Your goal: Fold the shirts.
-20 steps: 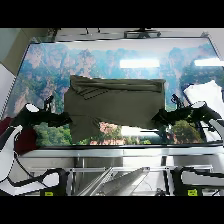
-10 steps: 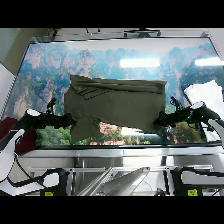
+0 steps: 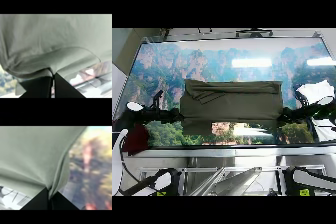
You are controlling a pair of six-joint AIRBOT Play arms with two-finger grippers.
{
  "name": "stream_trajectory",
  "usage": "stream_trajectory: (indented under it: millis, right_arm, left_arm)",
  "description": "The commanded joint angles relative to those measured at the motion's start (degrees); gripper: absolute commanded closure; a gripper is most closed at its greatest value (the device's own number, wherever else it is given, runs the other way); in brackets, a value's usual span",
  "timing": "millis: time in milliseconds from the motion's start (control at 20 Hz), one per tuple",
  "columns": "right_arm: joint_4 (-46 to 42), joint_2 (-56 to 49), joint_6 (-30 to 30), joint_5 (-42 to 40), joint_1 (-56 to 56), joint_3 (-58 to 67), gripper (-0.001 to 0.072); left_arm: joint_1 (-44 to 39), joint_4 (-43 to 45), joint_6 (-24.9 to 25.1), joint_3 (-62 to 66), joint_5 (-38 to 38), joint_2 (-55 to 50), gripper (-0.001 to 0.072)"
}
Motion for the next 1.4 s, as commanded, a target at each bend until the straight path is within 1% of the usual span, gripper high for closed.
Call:
stream_trajectory:
  millis: [0,50,150,250,400,500,650,800,900,1050,1200,1350]
  right_arm:
    - [-4.5,0.8,0.9,1.0,-2.0,1.2,0.0692]
    - [-4.7,0.8,0.9,1.1,-2.0,1.2,0.0691]
    - [-4.5,0.8,0.9,2.0,-1.8,1.2,0.0692]
    - [-2.7,0.8,0.5,3.8,-1.2,1.4,0.0692]
    - [2.3,0.8,-0.4,5.7,0.4,4.6,0.0692]
    - [5.4,0.7,-0.4,4.3,1.9,9.2,0.0692]
    - [8.2,-1.6,-0.3,-1.9,3.2,16.4,0.0691]
    - [11.7,-7.7,-0.5,-6.2,4.1,20.6,0.0691]
    - [13.0,-12.4,-1.7,-10.1,5.2,21.8,0.0691]
    - [14.8,-19.2,-6.1,-15.3,6.4,23.8,0.0691]
    - [14.9,-24.2,-6.7,-16.6,6.3,26.3,0.0691]
    - [14.7,-25.5,-7.9,-17.7,6.3,27.0,0.0691]
  left_arm:
    - [0.3,6.6,-3.9,0.3,-1.4,7.1,0.0690]
    - [0.6,7.9,-4.4,0.3,-2.1,8.3,0.0690]
    - [0.9,7.1,-4.3,0.1,-3.3,9.1,0.0690]
    - [-0.7,7.0,-4.2,-0.8,-3.1,9.1,0.0690]
    - [-4.7,7.0,-4.1,0.4,0.2,9.0,0.0690]
    - [-5.7,7.1,-4.1,6.3,1.8,7.2,0.0689]
    - [-5.7,7.0,-4.1,18.8,1.9,-0.8,0.0690]
    - [-7.7,7.0,-4.1,29.5,1.8,-12.0,0.0689]
    - [-8.9,7.1,-3.1,34.8,2.0,-19.1,0.0691]
    - [-10.0,7.3,-2.4,42.3,3.7,-29.6,0.0690]
    - [-10.0,7.5,-2.4,49.2,3.6,-37.8,0.0691]
    - [-10.1,7.3,-2.6,55.1,1.5,-43.6,0.0691]
